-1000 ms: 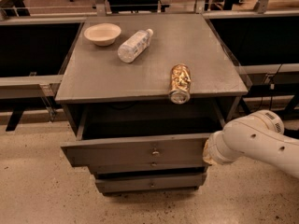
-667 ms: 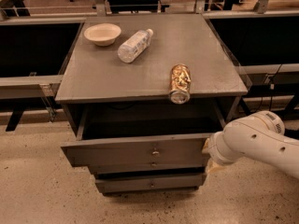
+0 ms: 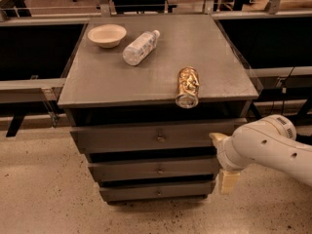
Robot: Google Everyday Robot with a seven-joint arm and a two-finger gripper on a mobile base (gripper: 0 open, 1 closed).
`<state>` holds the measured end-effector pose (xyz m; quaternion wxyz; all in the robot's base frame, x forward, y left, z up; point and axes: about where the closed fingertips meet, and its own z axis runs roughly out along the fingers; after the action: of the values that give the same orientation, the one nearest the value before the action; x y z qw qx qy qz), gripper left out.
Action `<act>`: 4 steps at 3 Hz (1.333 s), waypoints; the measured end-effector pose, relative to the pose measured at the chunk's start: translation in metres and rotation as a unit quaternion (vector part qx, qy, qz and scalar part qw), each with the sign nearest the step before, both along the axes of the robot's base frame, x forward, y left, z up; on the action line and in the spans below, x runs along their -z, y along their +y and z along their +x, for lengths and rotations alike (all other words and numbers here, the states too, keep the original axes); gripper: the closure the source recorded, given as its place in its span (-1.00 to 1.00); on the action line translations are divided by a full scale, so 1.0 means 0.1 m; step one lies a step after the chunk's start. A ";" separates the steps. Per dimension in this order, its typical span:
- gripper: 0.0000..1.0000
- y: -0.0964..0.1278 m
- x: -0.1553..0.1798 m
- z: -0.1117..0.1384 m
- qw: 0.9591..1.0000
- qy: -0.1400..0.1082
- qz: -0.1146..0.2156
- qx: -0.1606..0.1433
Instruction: Close top drawer
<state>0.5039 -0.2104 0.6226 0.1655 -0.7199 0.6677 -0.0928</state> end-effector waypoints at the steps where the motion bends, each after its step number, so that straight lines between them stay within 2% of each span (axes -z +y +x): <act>1: -0.65 0.07 0.04 -0.01 1.000 0.009 -0.021 -0.014; 2: -0.18 0.12 0.05 -0.01 0.999 -0.003 -0.036 -0.025; 3: 0.44 0.10 0.15 0.04 0.997 -0.041 -0.053 -0.031; 4: 0.90 0.05 0.20 0.10 0.995 -0.073 -0.067 -0.031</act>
Offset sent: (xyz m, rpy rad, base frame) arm 0.0030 0.0189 -0.0065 -0.0997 -0.0491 0.0797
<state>0.5135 -0.2054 0.6021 0.1677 -0.7413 0.6231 -0.1846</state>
